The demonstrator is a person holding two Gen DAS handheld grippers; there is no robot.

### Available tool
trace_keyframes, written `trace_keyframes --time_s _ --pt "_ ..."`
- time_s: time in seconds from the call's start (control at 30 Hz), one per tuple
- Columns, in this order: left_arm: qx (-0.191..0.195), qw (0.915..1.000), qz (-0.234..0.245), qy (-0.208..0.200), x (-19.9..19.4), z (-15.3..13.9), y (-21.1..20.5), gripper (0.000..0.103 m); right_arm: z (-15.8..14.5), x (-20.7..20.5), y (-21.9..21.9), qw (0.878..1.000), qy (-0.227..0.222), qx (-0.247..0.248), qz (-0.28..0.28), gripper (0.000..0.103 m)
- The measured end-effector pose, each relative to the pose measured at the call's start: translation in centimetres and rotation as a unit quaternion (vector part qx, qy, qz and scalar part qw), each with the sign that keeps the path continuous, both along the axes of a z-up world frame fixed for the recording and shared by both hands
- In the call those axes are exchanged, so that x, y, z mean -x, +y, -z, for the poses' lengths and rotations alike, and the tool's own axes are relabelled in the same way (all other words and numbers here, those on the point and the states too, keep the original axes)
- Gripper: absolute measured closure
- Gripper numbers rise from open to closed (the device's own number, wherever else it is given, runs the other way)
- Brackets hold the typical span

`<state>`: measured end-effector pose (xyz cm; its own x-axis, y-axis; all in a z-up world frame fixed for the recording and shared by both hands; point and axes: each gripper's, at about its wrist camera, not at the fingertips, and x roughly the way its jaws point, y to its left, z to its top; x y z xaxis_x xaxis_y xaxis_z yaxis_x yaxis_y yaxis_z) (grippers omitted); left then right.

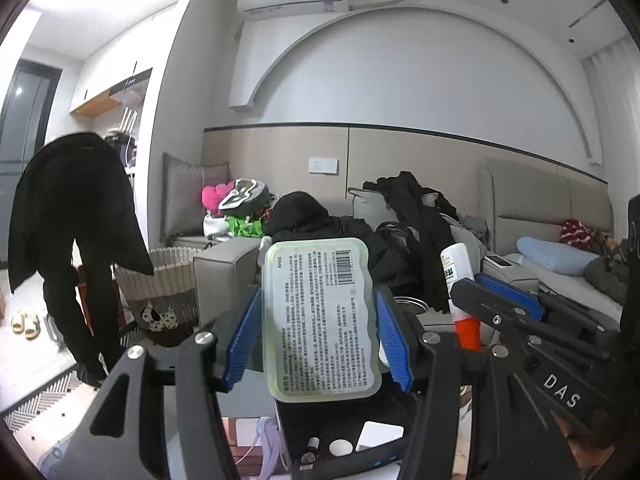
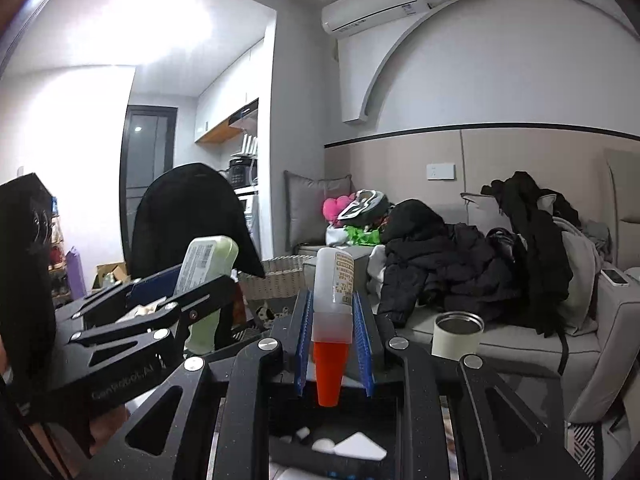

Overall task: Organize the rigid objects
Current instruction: 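Lift the green container and glue bottle with both grippers over the black box, then open the left gripper to drop the green container while the right drops the glue bottle into the box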

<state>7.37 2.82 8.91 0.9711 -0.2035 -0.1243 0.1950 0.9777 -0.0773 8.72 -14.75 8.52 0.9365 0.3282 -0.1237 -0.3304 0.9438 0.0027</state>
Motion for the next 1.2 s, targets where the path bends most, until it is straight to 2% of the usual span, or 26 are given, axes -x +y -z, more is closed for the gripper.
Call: trace_keyframes --time_s 0.4,0.5,0.63,0.73,0.83,1.03,1.2 --pt "0.005 0.9995 -0.01 0.031 -2.3 0.8 0.0 0.048 0.6 -3.3 0.3 1.0 0.028 0.002 0.014 0.083" --pt "0.001 0.9984 -0.008 0.057 -3.4 1.4 -0.2 0.048 1.1 -3.6 0.5 0.999 0.038 0.005 0.016 0.083" --pt "-0.007 0.9936 0.001 0.112 -5.4 2.7 -1.0 0.048 1.9 -4.8 0.5 0.997 0.069 0.013 0.021 0.083" --pt "-0.013 0.9872 0.006 0.159 -6.9 4.0 -1.6 0.048 2.9 -6.3 0.2 0.994 0.106 0.019 0.028 0.083" --pt "-0.021 0.9782 0.01 0.206 -8.5 5.4 -2.3 0.048 4.6 -8.5 0.0 0.985 0.166 0.025 0.035 0.083" --pt "-0.036 0.9572 0.018 0.287 -11.1 8.0 -3.6 0.048 8.9 -12.1 -0.4 0.957 0.284 0.034 0.038 0.083" --pt "-0.053 0.9422 0.028 0.33 -12.0 9.8 -4.8 0.048 10.8 -13.1 -0.3 0.945 0.324 0.036 0.034 0.083"
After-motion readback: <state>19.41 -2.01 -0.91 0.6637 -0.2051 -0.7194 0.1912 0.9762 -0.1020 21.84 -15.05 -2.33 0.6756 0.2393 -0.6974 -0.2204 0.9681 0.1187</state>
